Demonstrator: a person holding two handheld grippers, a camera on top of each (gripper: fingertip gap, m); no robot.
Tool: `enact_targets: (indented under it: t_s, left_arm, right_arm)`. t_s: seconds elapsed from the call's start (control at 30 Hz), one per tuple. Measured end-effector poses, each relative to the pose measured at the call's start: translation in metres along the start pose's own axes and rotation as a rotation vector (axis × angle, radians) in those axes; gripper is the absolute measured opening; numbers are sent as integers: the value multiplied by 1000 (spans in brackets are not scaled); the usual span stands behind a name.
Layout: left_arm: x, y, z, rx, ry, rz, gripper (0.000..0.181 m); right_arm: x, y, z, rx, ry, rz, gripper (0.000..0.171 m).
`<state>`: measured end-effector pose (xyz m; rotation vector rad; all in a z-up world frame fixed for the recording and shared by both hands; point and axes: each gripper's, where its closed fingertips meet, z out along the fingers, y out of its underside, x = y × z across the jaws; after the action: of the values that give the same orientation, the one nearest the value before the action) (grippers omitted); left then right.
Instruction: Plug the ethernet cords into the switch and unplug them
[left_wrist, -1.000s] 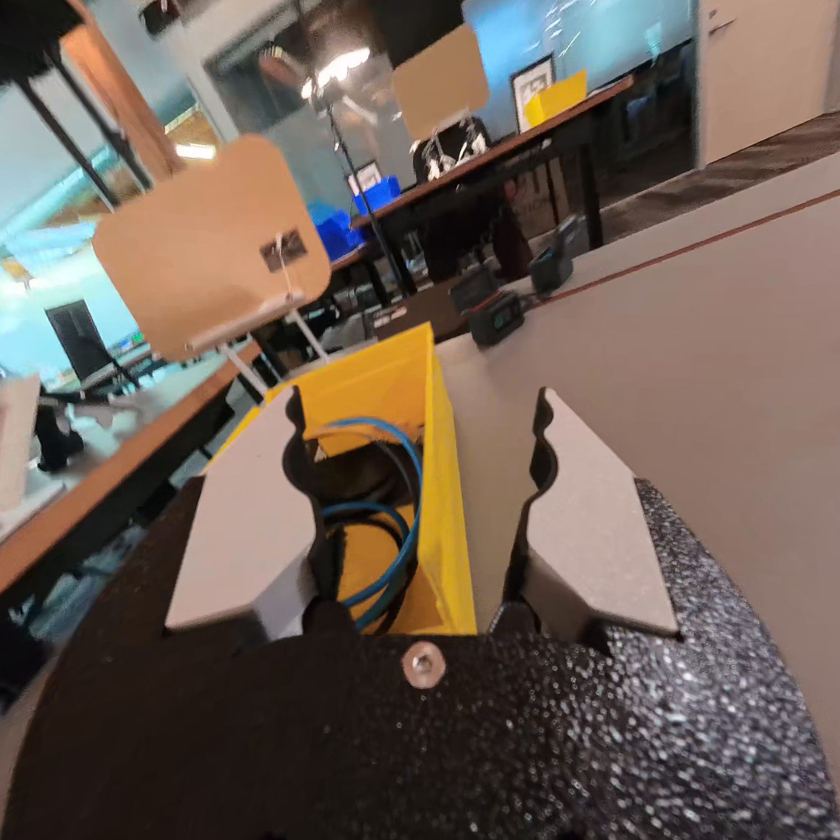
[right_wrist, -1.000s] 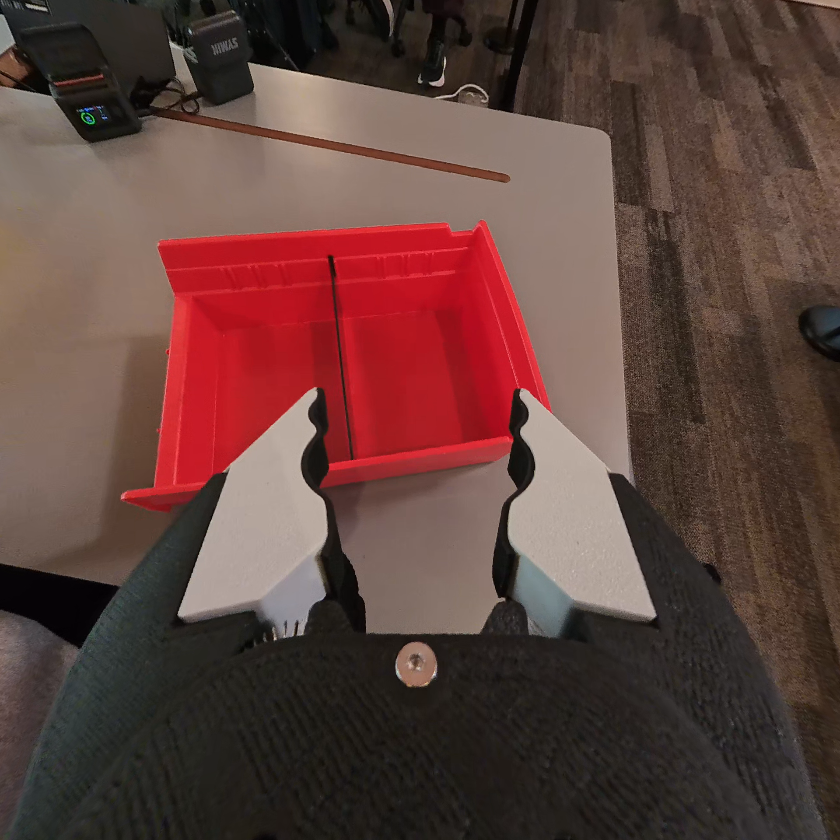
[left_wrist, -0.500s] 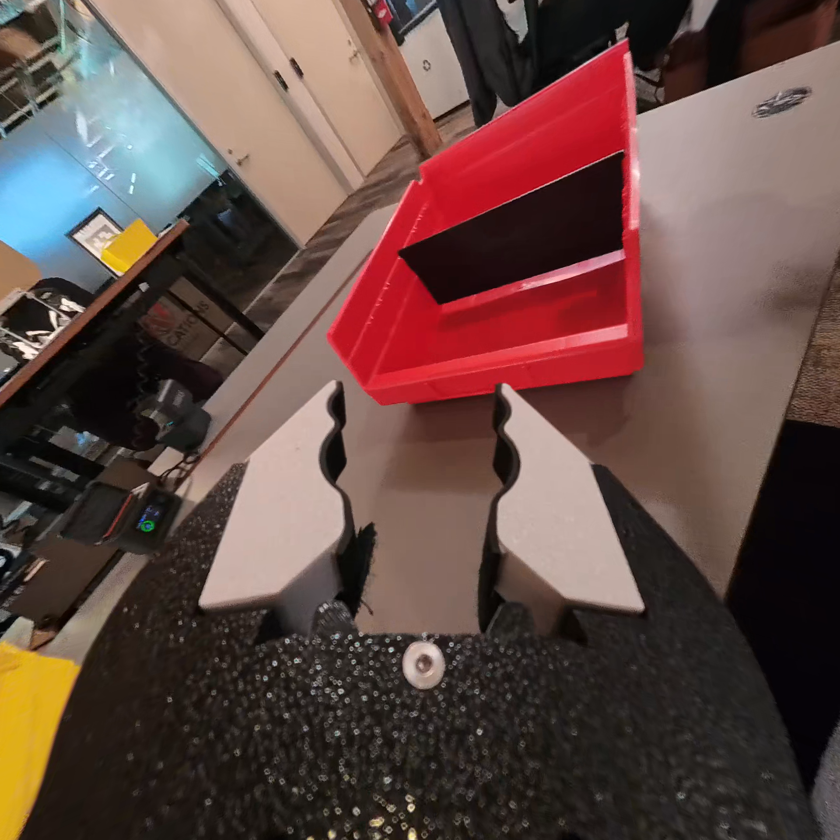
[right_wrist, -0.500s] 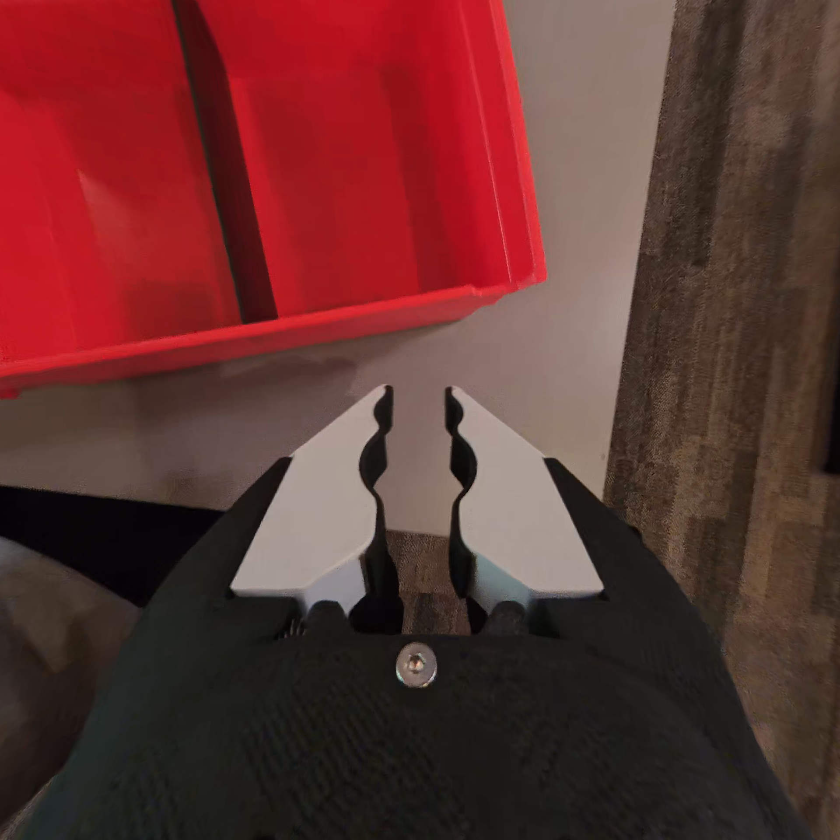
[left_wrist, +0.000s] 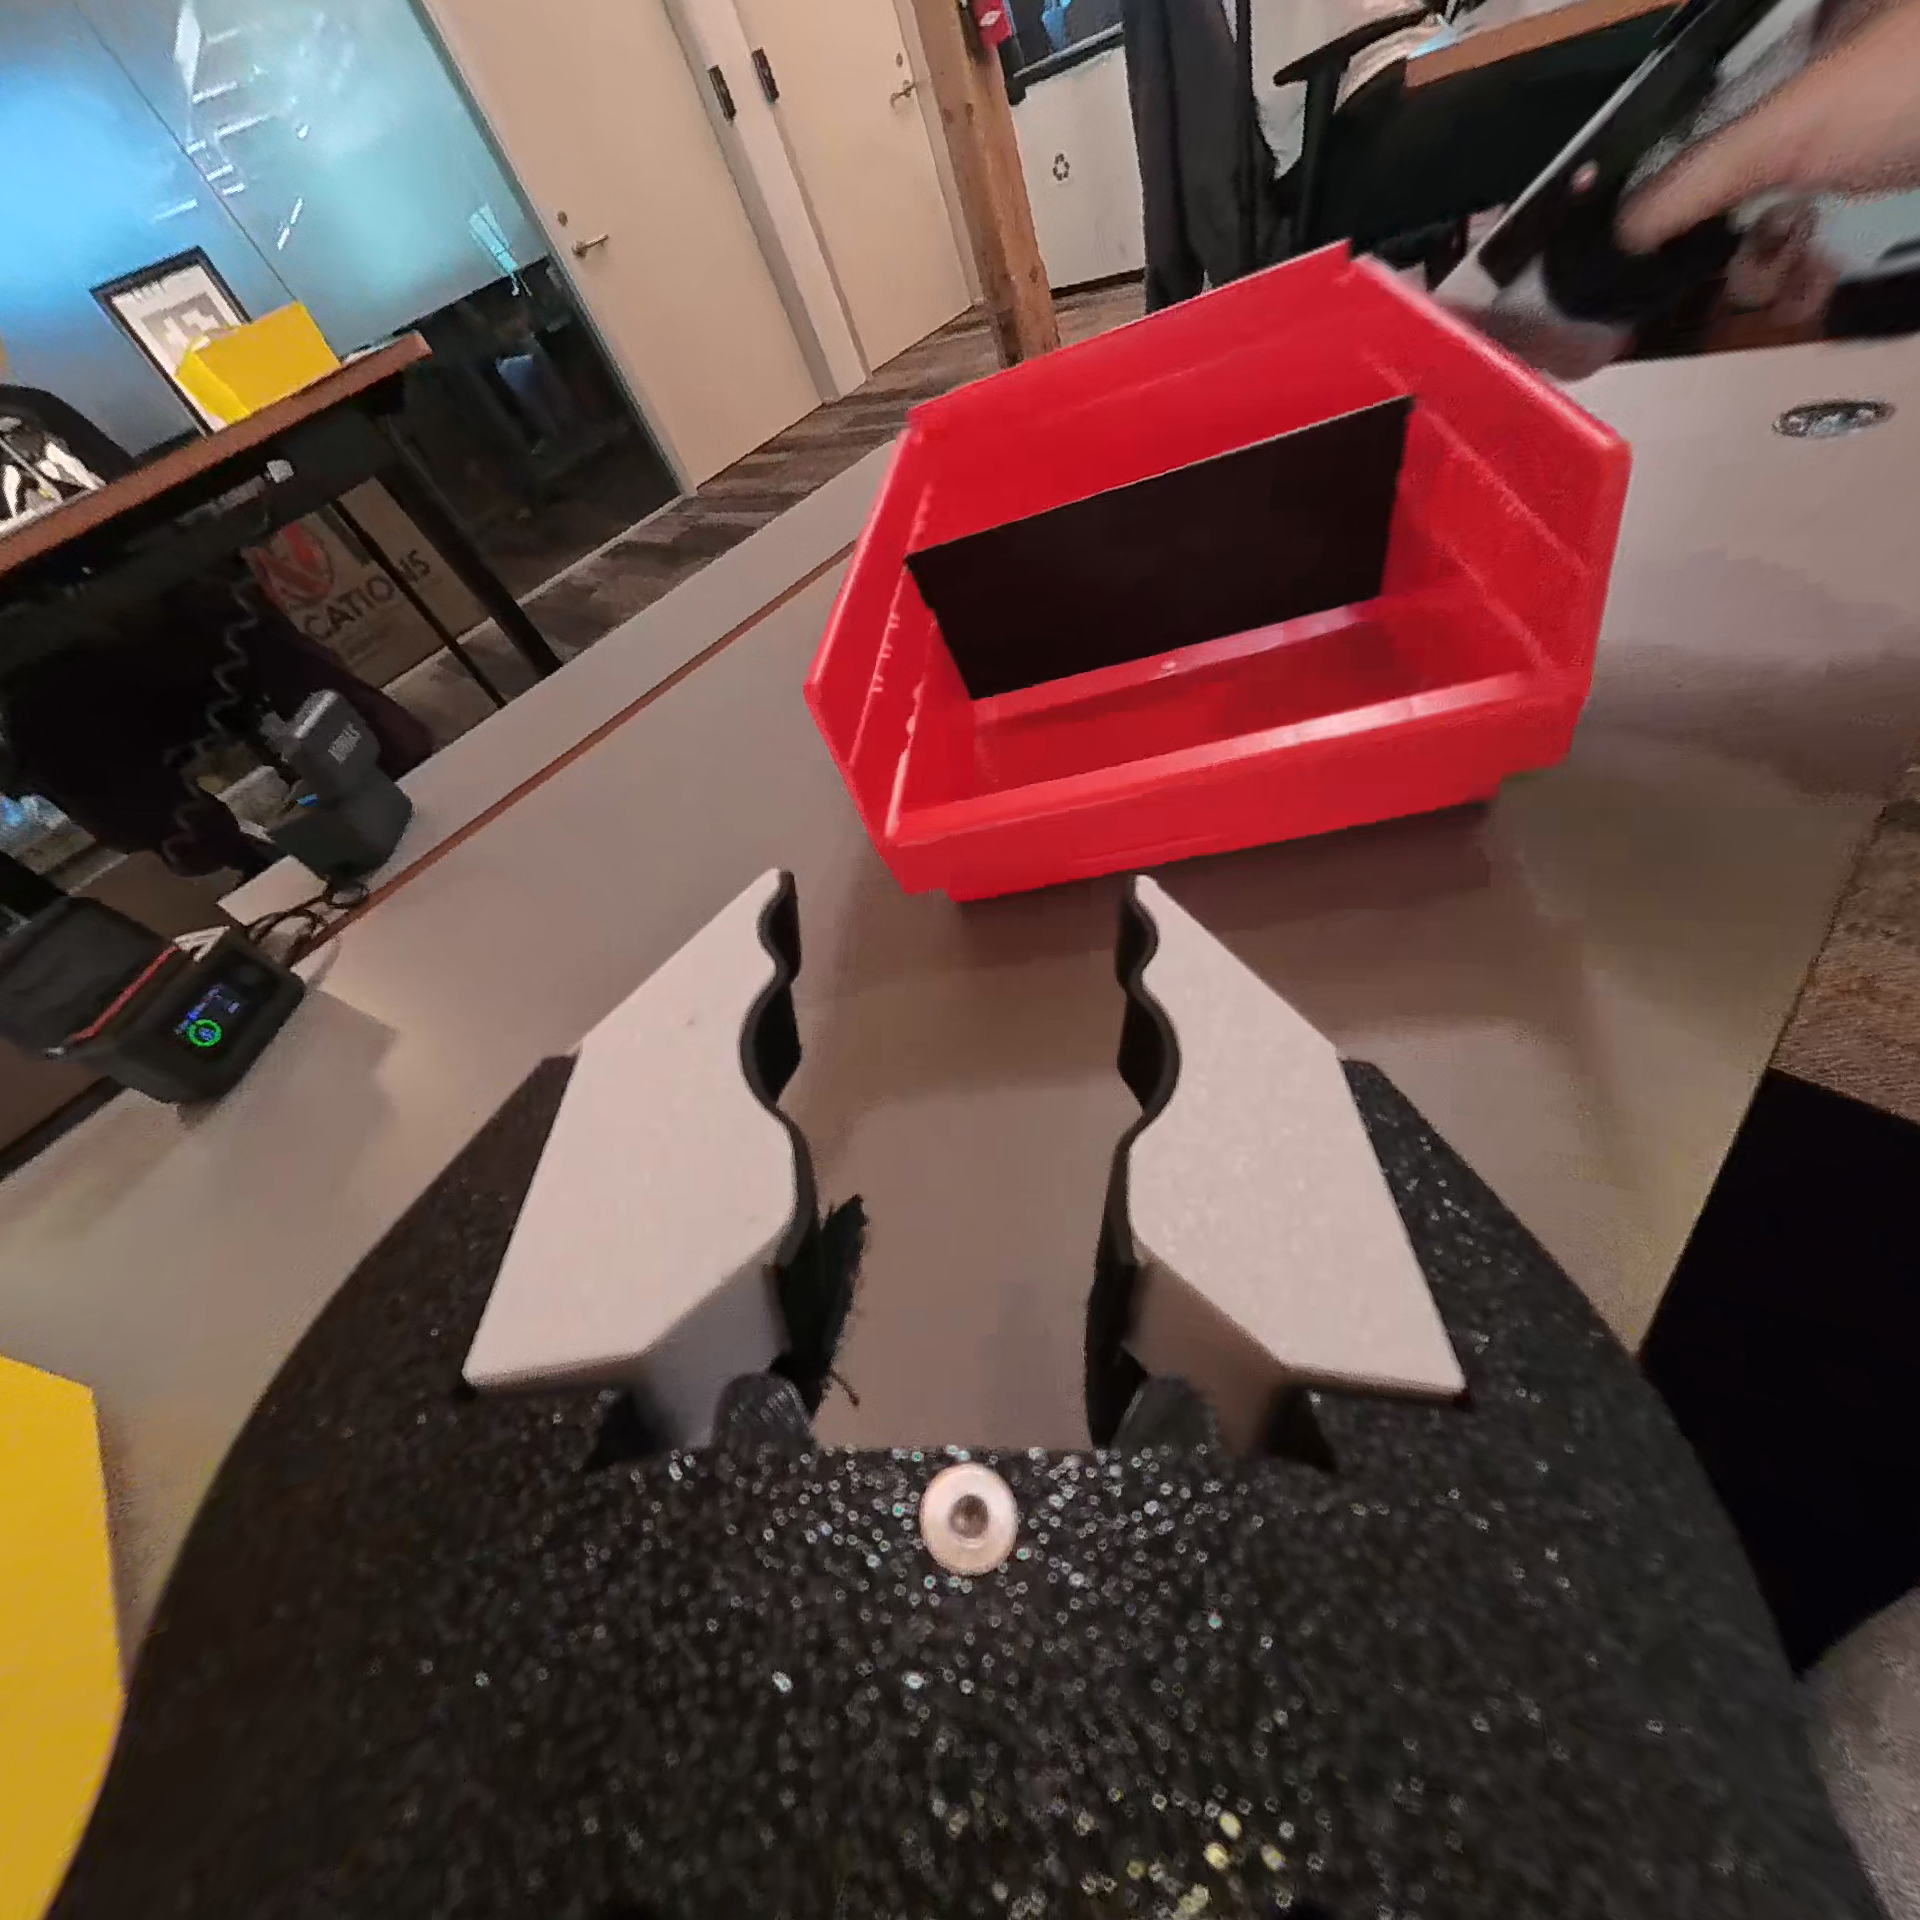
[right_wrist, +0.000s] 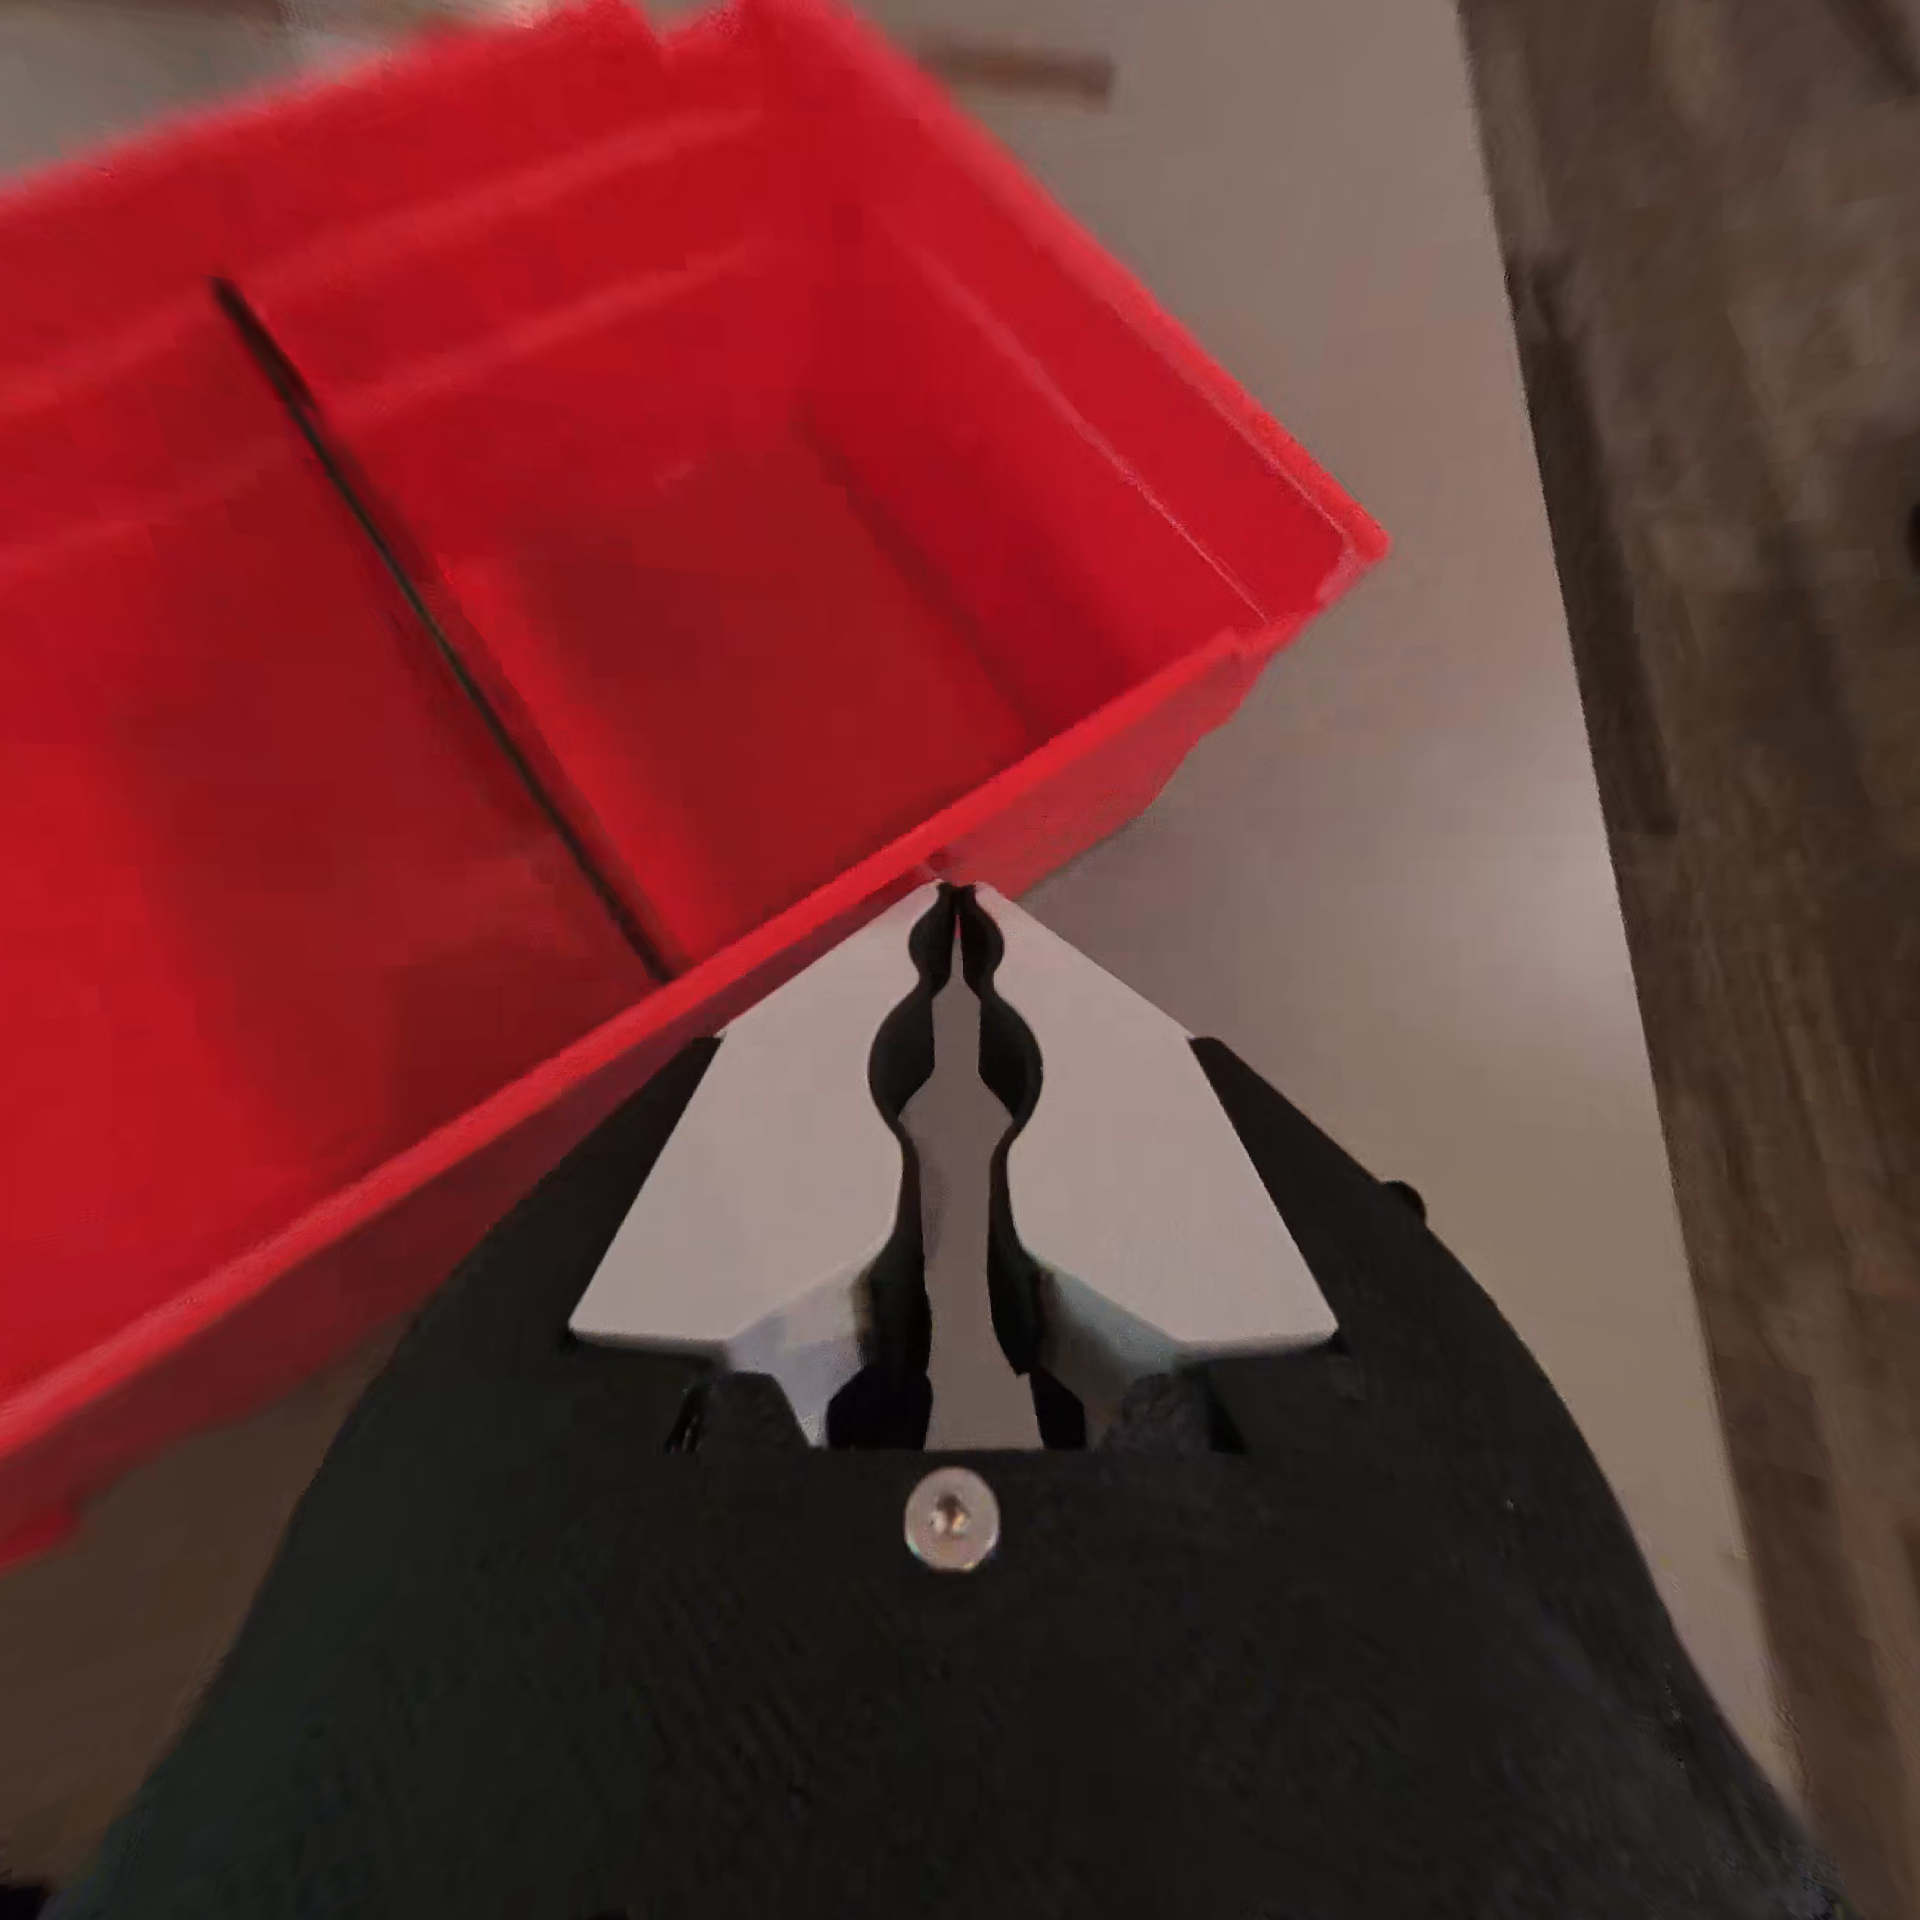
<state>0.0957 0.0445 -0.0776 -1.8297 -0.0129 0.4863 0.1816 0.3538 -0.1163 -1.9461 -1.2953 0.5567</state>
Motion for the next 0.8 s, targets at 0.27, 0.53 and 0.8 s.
enact_targets:
  t_s: [0.27, 0.53, 0.8]
  left_arm:
    - [-16, 0, -11, 18, -55, -21, 58]
    - [-37, 0, -21, 25, -166, -56, 61]
    - [-53, 4, -34, 47, -199, -123, 61]
  right_arm:
    - [-17, -31, -25, 115, -150, 216, 110]
    - [-69, 24, -29, -317, -181, -139, 64]
    - [-32, 26, -23, -323, 20, -161, 10]
